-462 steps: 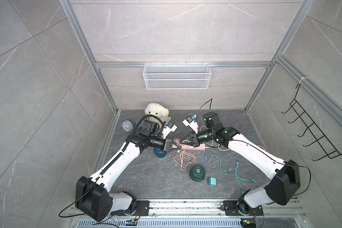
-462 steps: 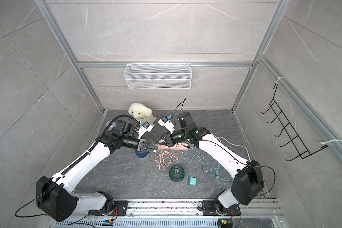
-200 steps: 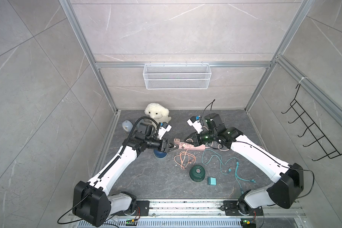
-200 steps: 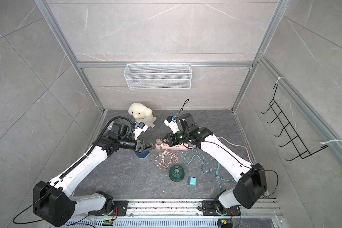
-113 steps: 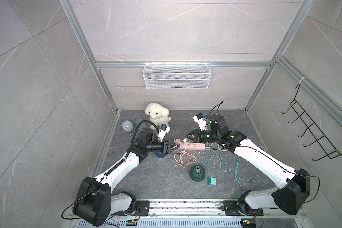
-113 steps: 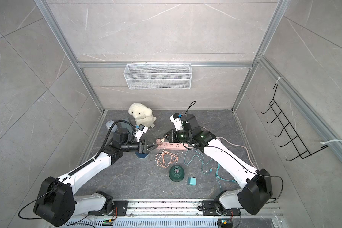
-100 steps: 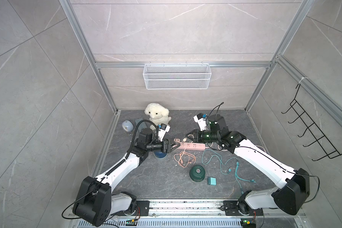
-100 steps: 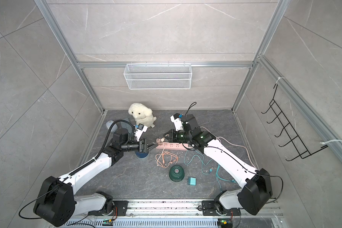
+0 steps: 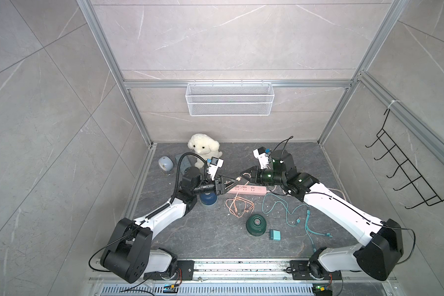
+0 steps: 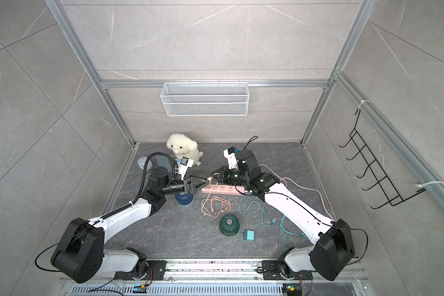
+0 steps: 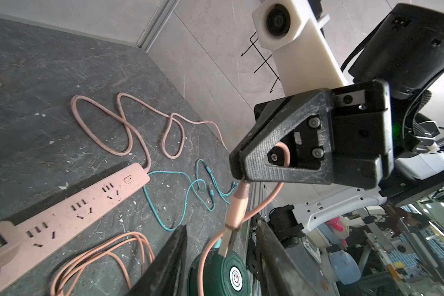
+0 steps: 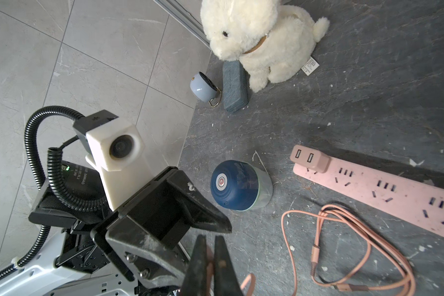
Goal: Charge the cordless meat grinders
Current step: Pick up the charging cable from the center of the board.
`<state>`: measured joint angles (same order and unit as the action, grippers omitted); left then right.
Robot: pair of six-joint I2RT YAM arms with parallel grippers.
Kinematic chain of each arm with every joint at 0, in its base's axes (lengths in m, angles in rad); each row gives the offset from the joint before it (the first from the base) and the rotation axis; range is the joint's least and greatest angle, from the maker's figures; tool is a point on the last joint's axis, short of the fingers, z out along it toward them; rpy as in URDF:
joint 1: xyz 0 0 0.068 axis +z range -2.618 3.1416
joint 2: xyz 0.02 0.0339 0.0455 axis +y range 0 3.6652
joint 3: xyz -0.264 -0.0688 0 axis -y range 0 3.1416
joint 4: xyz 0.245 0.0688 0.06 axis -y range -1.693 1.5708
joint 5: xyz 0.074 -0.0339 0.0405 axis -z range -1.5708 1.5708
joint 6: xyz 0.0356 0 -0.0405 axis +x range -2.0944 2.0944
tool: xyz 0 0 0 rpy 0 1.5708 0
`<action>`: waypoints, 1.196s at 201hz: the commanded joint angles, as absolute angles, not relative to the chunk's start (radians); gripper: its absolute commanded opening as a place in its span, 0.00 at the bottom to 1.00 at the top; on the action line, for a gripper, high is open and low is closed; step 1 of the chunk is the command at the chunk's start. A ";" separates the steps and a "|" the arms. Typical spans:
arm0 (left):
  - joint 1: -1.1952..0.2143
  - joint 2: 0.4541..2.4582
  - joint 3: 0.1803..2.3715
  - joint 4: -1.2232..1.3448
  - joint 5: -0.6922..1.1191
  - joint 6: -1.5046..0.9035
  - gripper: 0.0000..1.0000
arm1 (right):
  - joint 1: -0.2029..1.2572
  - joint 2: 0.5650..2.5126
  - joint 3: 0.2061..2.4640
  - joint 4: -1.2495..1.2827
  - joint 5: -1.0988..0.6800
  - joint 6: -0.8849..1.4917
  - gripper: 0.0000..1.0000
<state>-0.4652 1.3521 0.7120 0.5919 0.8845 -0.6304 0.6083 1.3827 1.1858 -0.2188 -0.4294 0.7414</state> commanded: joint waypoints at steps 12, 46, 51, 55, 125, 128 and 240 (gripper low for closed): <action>-0.469 1.320 0.730 0.611 0.919 -0.625 0.27 | 0.615 1.360 1.178 -0.180 -0.425 0.761 0.00; -0.469 1.306 0.756 0.544 0.916 -0.599 0.08 | 0.614 1.365 1.180 -0.185 -0.460 0.735 0.00; -0.468 1.306 0.760 0.535 0.918 -0.596 0.06 | 0.615 1.365 1.182 -0.187 -0.467 0.721 0.00; -0.469 1.308 0.763 0.529 0.920 -0.595 0.05 | 0.615 1.364 1.184 -0.194 -0.473 0.708 0.00; -0.465 1.311 0.832 0.378 1.063 -0.535 0.00 | 0.608 1.341 1.252 -0.366 -0.672 0.346 0.52; -0.464 1.308 0.836 0.368 1.071 -0.528 0.00 | 0.606 1.341 1.255 -0.376 -0.684 0.331 0.52; -0.468 1.242 0.867 0.202 1.240 -0.437 0.00 | 0.557 1.380 1.332 -0.469 -0.834 0.196 0.41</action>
